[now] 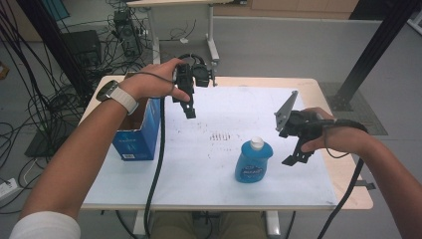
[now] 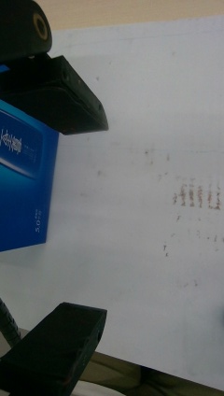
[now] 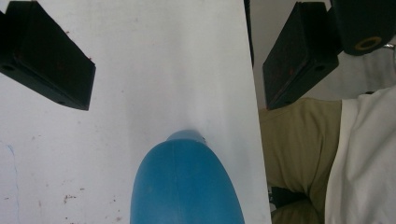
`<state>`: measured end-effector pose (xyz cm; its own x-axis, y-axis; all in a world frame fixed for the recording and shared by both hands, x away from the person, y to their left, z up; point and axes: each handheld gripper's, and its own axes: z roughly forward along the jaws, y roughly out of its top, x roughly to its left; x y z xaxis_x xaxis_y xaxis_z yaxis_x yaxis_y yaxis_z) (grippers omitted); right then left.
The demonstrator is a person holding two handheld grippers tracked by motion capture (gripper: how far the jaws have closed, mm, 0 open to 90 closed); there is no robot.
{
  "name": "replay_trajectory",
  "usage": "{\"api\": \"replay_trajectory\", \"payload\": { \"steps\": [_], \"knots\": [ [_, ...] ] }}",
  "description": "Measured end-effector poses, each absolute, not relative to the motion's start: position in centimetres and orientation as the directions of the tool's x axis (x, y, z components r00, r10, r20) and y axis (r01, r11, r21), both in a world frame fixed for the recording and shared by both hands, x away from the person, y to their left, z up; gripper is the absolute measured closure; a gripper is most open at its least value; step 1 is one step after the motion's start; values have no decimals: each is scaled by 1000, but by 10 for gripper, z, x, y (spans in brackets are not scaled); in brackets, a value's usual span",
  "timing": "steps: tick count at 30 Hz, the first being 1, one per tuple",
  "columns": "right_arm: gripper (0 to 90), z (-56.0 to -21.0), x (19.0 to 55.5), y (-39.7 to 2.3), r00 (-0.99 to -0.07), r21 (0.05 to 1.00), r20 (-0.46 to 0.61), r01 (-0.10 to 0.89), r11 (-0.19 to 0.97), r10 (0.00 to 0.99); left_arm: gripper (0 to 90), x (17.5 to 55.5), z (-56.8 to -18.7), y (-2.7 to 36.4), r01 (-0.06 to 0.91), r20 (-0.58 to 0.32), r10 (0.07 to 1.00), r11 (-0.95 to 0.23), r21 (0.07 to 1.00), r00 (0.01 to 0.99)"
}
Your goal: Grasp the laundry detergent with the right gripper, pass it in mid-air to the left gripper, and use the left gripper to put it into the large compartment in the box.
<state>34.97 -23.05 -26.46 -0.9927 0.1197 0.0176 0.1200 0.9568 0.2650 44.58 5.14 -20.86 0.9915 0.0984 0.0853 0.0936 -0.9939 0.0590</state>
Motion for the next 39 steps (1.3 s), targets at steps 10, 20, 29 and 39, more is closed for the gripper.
{"api": "replay_trajectory", "payload": {
  "steps": [10, 20, 29, 39],
  "knots": [
    [92, -263, 349, -233, -992, 280, 12, 123, 952, 125, 95, 446, -209, 52, 100, 88, 106, -993, 68, 991],
    [89, -263, 349, -233, -992, 278, 11, 124, 953, 126, 95, 446, -209, 51, 100, 86, 105, -993, 70, 991],
    [90, -263, 349, -235, -992, 282, 11, 125, 951, 126, 95, 447, -210, 51, 103, 86, 109, -992, 73, 990],
    [82, -262, 349, -234, -992, 296, 6, 121, 947, 124, 95, 446, -211, 52, 108, 89, 115, -991, 82, 989]
  ]
}}
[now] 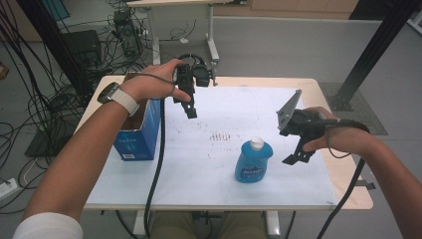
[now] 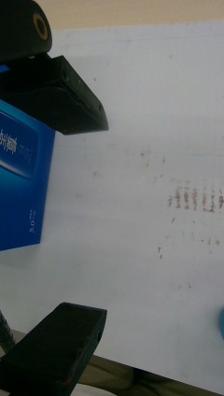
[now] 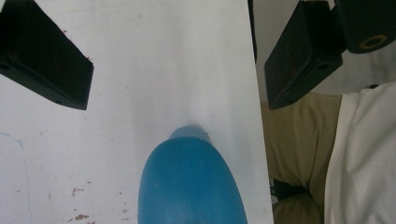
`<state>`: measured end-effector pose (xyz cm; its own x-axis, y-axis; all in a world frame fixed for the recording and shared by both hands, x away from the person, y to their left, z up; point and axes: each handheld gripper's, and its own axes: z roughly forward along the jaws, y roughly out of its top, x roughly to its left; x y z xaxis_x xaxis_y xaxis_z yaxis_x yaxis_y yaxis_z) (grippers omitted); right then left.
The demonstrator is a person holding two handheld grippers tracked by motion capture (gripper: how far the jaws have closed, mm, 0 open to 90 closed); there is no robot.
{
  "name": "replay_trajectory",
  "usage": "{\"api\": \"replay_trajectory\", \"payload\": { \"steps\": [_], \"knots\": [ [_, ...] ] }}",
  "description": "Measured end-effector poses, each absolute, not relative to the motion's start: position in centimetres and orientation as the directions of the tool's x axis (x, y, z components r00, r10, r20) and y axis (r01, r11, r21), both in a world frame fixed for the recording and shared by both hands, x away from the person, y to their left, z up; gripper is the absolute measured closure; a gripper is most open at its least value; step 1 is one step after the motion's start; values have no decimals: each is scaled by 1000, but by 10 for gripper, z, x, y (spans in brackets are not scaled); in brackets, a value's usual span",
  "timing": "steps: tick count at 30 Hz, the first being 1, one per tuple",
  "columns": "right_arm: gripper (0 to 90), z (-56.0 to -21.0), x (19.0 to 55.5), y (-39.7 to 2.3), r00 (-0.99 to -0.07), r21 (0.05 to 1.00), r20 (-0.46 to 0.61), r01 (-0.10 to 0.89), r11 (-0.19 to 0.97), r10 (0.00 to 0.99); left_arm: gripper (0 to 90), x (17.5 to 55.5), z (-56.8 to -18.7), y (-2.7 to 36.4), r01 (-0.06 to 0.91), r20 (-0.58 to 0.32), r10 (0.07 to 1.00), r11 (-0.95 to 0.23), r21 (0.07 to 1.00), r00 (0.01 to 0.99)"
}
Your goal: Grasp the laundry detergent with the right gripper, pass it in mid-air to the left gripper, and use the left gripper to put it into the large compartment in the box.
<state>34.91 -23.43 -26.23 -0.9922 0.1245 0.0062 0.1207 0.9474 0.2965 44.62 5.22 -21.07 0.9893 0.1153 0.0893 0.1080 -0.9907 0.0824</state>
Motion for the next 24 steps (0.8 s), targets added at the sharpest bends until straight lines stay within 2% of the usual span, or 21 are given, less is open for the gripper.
{"api": "replay_trajectory", "payload": {
  "steps": [24],
  "knots": [
    [58, -270, 348, -236, -996, 371, -10, 83, 925, 93, 97, 446, -217, 50, 111, 85, 118, -990, 86, 989]
  ]
}}
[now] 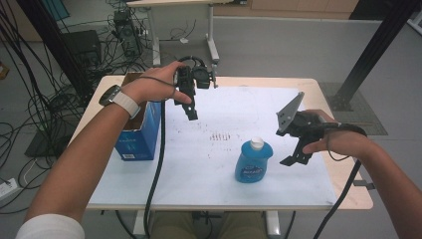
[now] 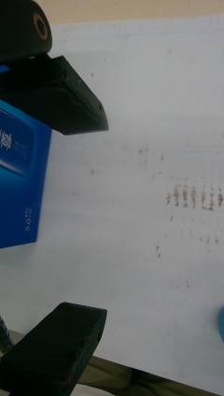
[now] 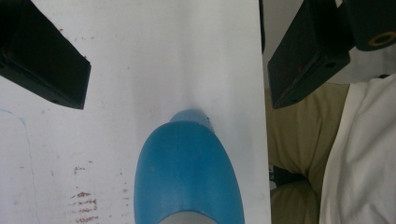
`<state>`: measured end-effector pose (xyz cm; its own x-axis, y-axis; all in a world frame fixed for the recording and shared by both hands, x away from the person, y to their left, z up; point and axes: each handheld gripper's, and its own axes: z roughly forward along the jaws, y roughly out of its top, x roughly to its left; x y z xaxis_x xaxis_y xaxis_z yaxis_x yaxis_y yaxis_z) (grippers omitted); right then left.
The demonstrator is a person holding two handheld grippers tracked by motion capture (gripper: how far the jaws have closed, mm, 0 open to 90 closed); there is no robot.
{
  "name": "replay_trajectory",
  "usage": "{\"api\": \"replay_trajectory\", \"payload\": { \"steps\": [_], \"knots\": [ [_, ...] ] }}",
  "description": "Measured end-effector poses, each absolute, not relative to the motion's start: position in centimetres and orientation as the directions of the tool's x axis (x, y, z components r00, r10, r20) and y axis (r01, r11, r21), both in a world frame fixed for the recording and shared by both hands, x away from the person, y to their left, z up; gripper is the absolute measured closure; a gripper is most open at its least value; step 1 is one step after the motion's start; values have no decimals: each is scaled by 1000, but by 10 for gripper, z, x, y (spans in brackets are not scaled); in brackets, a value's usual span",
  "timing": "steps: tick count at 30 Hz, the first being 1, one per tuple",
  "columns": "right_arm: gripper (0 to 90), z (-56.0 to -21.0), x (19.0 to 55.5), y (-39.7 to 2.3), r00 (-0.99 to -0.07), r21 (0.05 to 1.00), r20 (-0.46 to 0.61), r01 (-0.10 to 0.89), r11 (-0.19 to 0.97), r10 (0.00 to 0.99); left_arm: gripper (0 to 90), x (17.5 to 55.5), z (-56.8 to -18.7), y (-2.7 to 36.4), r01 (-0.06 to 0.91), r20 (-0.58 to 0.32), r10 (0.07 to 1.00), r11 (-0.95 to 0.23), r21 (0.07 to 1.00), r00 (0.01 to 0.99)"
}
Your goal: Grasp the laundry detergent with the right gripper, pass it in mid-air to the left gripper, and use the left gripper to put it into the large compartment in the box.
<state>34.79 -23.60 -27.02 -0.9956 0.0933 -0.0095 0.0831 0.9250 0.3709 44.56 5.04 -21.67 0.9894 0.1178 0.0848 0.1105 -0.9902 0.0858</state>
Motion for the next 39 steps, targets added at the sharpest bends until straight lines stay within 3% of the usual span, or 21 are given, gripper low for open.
{"api": "replay_trajectory", "payload": {
  "steps": [39],
  "knots": [
    [57, -308, 353, -238, -998, 504, 28, 58, 862, 52, 97, 446, -227, 50, 115, 74, 122, -989, 95, 990]
  ]
}}
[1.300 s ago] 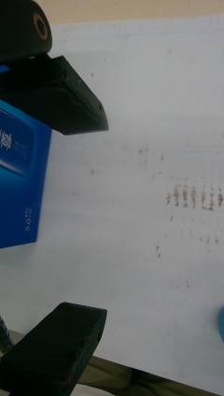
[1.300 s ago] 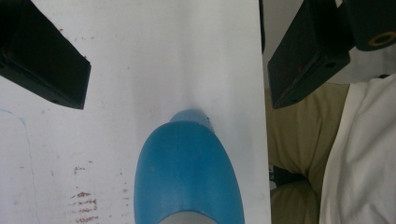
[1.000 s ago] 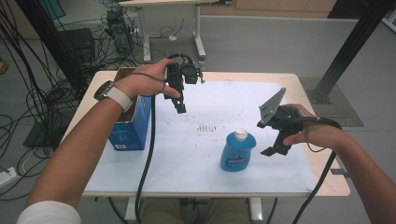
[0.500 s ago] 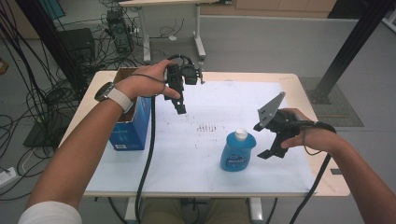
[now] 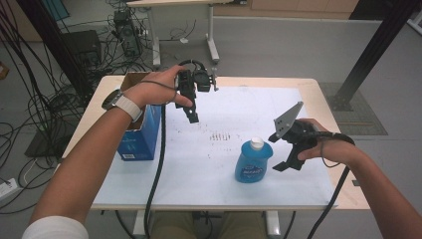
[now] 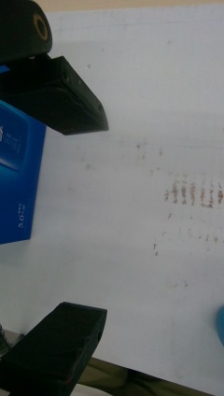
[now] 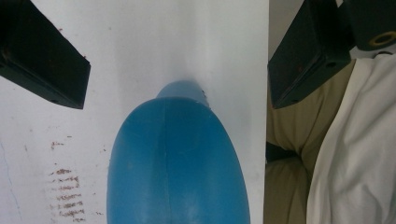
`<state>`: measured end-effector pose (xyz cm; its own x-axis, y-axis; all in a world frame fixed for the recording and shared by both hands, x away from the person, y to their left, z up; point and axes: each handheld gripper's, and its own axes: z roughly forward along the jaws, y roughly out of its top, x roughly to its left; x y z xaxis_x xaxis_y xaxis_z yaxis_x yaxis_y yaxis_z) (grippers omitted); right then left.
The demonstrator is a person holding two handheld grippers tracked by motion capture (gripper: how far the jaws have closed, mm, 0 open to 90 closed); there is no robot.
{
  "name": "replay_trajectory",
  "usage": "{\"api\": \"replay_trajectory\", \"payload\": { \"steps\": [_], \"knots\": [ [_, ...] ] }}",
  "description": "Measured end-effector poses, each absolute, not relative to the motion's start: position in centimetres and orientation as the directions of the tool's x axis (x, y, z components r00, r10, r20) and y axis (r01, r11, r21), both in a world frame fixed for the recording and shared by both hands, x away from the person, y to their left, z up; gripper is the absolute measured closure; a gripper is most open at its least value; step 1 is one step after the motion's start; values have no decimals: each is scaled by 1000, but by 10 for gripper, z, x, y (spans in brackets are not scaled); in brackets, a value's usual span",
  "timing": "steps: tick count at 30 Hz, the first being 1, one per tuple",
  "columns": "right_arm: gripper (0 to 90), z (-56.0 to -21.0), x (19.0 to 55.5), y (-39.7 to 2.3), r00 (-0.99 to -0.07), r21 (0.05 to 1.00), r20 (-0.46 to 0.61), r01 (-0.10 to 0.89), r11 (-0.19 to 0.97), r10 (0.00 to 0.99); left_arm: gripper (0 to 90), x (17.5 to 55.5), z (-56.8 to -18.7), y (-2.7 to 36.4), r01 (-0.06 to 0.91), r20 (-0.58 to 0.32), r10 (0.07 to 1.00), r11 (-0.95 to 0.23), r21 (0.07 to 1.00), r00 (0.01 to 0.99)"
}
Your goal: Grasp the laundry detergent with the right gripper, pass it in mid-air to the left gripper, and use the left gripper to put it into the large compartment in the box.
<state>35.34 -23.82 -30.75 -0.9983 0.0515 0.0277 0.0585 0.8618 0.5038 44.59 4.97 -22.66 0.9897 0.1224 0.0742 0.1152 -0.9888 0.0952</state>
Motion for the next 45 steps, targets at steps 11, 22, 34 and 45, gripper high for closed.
{"api": "replay_trajectory", "payload": {
  "steps": [11, 22, 34, 45],
  "knots": [
    [58, -317, 356, -238, -998, 544, 50, 63, 837, 43, 98, 446, -228, 51, 122, 72, 129, -988, 98, 989],
    [60, -326, 357, -238, -997, 563, 60, 71, 823, 44, 97, 447, -232, 51, 125, 64, 131, -988, 95, 989],
    [63, -334, 358, -237, -997, 598, 72, 74, 798, 39, 97, 447, -233, 51, 125, 62, 131, -988, 95, 989],
    [63, -335, 358, -236, -998, 612, 61, 63, 788, 32, 98, 446, -235, 50, 128, 60, 134, -987, 98, 989]
  ]
}}
